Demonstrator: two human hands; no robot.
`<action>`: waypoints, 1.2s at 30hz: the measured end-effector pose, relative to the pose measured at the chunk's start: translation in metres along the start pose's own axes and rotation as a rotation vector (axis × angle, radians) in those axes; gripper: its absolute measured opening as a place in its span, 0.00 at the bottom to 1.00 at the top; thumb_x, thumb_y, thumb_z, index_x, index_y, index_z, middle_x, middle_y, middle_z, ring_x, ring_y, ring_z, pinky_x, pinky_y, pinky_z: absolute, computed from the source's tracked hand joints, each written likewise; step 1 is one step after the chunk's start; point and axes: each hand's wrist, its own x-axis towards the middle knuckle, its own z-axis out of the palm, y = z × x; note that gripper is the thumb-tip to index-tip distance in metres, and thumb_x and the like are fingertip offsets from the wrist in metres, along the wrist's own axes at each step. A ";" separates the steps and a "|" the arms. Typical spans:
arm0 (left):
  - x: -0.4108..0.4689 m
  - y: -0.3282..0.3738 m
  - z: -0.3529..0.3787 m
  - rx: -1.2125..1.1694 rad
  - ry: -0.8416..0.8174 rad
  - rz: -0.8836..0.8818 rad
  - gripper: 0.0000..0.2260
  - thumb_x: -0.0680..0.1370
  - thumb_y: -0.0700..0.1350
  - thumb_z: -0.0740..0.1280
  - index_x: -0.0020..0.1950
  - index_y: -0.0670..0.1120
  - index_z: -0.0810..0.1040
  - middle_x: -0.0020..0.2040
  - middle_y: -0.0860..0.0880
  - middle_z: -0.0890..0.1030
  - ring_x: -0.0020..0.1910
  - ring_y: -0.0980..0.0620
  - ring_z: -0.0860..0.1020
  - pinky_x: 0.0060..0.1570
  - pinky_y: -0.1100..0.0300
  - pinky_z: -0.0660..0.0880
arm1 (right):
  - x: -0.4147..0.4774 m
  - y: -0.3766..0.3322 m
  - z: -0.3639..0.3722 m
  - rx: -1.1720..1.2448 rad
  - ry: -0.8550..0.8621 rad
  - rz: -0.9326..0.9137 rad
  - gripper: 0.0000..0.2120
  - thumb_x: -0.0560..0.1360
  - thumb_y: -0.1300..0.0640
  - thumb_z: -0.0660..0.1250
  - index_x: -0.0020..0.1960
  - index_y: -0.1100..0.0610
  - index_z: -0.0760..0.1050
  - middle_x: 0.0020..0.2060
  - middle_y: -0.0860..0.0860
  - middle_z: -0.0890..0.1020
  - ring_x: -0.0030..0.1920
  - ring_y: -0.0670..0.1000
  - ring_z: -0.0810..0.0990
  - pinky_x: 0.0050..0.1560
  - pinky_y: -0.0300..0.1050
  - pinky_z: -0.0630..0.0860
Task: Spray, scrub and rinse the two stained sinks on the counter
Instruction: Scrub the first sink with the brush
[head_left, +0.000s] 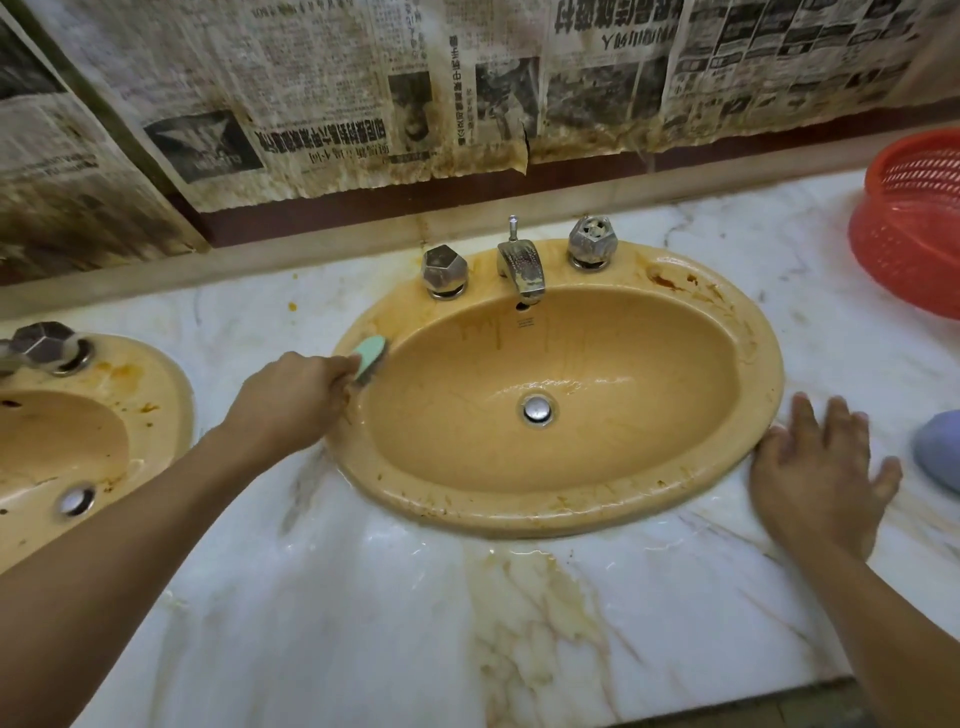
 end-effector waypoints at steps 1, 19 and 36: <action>0.009 -0.003 -0.003 0.024 0.009 -0.033 0.18 0.85 0.51 0.56 0.74 0.60 0.75 0.53 0.42 0.82 0.52 0.38 0.79 0.45 0.51 0.76 | 0.000 -0.001 0.000 -0.003 0.002 0.000 0.30 0.80 0.43 0.42 0.80 0.48 0.58 0.81 0.53 0.57 0.81 0.54 0.53 0.77 0.68 0.50; -0.003 0.021 0.008 -0.041 0.014 -0.120 0.21 0.81 0.44 0.59 0.72 0.58 0.76 0.52 0.42 0.81 0.52 0.38 0.78 0.47 0.49 0.77 | -0.003 -0.001 -0.006 0.019 -0.036 -0.009 0.32 0.79 0.42 0.40 0.81 0.48 0.56 0.82 0.52 0.55 0.82 0.52 0.50 0.78 0.67 0.46; -0.073 0.002 0.025 -0.093 0.020 -0.153 0.19 0.84 0.48 0.58 0.74 0.60 0.75 0.50 0.43 0.82 0.46 0.39 0.79 0.41 0.51 0.76 | -0.003 0.004 -0.001 0.033 -0.021 -0.027 0.30 0.80 0.43 0.43 0.81 0.47 0.57 0.82 0.53 0.57 0.82 0.53 0.52 0.77 0.68 0.48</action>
